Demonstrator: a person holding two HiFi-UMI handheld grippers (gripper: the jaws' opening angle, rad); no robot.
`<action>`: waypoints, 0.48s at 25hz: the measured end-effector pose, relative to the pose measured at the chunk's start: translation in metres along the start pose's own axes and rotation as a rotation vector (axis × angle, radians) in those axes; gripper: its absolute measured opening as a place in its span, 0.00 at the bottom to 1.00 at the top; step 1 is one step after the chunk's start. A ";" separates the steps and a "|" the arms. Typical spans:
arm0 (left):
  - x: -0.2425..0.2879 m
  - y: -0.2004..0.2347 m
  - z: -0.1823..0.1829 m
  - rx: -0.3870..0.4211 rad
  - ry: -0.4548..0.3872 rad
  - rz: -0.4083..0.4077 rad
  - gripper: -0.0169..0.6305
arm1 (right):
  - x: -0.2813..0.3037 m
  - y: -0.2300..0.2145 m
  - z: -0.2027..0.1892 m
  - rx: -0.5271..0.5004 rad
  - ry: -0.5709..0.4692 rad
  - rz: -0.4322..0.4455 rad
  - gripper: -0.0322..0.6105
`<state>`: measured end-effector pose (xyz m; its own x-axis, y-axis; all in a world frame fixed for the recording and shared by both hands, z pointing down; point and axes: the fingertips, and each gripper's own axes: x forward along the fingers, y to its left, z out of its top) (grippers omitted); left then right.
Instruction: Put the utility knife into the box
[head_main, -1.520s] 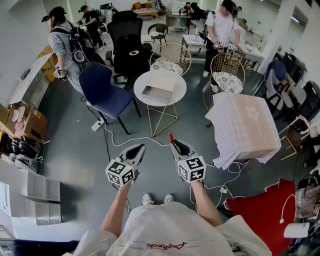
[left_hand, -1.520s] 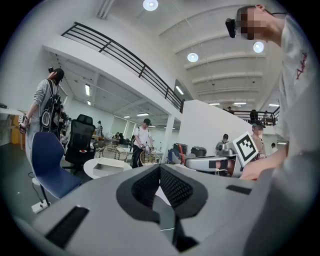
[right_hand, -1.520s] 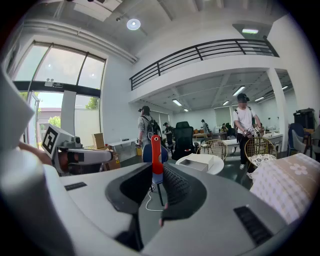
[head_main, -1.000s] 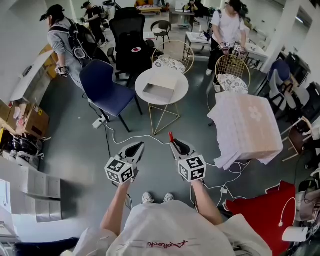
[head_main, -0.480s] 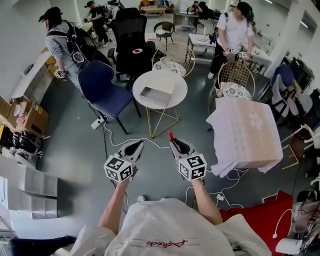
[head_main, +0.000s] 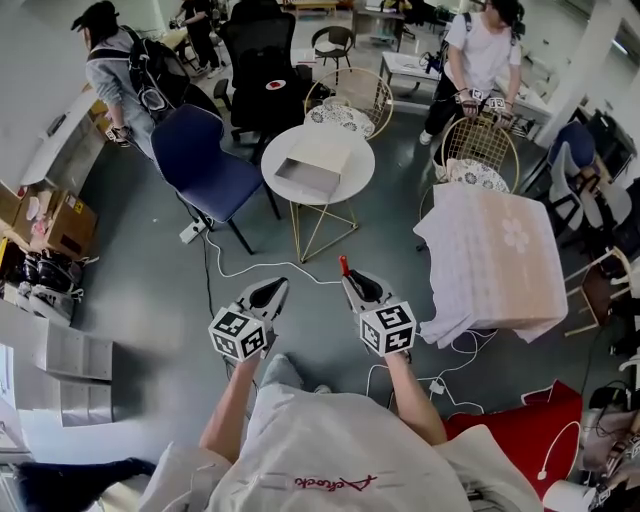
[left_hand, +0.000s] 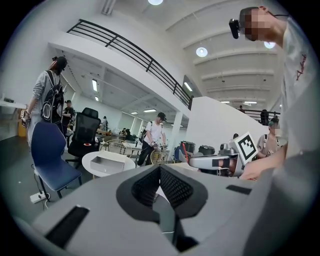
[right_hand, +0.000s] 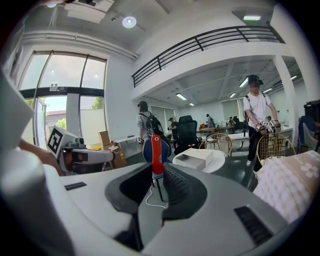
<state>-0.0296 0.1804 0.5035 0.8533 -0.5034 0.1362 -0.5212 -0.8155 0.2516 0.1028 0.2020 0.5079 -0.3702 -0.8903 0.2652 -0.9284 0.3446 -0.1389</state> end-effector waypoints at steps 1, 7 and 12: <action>0.001 0.004 0.001 -0.003 -0.003 0.004 0.04 | 0.002 -0.002 0.000 0.001 0.000 -0.001 0.17; 0.016 0.026 0.004 -0.002 -0.006 0.005 0.04 | 0.019 -0.016 0.003 -0.013 0.002 -0.010 0.17; 0.044 0.052 0.006 -0.006 -0.002 -0.020 0.04 | 0.049 -0.033 0.009 -0.020 0.004 -0.024 0.17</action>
<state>-0.0193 0.1142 0.5165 0.8636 -0.4874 0.1292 -0.5038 -0.8237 0.2602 0.1152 0.1446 0.5167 -0.3482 -0.8970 0.2721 -0.9373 0.3295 -0.1134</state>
